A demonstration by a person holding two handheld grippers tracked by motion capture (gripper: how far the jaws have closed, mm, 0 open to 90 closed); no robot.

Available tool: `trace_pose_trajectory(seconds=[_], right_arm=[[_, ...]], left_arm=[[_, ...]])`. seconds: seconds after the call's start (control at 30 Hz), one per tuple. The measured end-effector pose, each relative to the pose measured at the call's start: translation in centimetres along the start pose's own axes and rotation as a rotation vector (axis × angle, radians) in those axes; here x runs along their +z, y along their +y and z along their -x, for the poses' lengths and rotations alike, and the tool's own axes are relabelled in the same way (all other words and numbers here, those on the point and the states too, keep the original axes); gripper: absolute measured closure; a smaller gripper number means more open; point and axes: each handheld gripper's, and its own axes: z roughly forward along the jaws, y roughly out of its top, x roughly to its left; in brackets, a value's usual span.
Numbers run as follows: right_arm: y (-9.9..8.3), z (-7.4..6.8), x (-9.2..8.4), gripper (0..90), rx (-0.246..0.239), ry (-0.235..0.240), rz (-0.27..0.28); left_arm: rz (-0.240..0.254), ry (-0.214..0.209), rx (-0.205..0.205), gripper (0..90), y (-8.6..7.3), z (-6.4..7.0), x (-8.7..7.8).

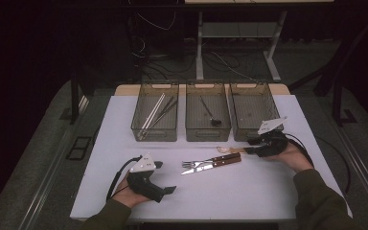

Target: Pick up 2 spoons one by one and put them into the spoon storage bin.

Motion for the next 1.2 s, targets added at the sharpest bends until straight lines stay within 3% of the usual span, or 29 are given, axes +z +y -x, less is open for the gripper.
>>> trace_pose_trajectory(seconds=[0.17, 0.57, 0.83, 1.2], right_arm=[[-0.1, -0.2, 1.1, 57.7, -0.013, 0.02, -0.044], [-0.3, -0.1, 0.7, 70.5, -0.024, 0.035, -0.032], [-0.1, -0.3, 0.4, 72.9, -0.034, 0.064, -0.034], [0.5, -1.2, -1.4, 73.9, -0.02, 0.056, 0.008]], left_arm=[[0.0, -0.001, -0.001, 0.0, 0.0, 0.0, 0.0], [-0.002, -0.001, 0.001, 0.0, 0.0, 0.0, 0.0], [-0.001, -0.002, 0.004, 0.0, 0.0, 0.0, 0.0], [0.0, -0.001, 0.003, 0.0, 0.0, 0.0, 0.0]])
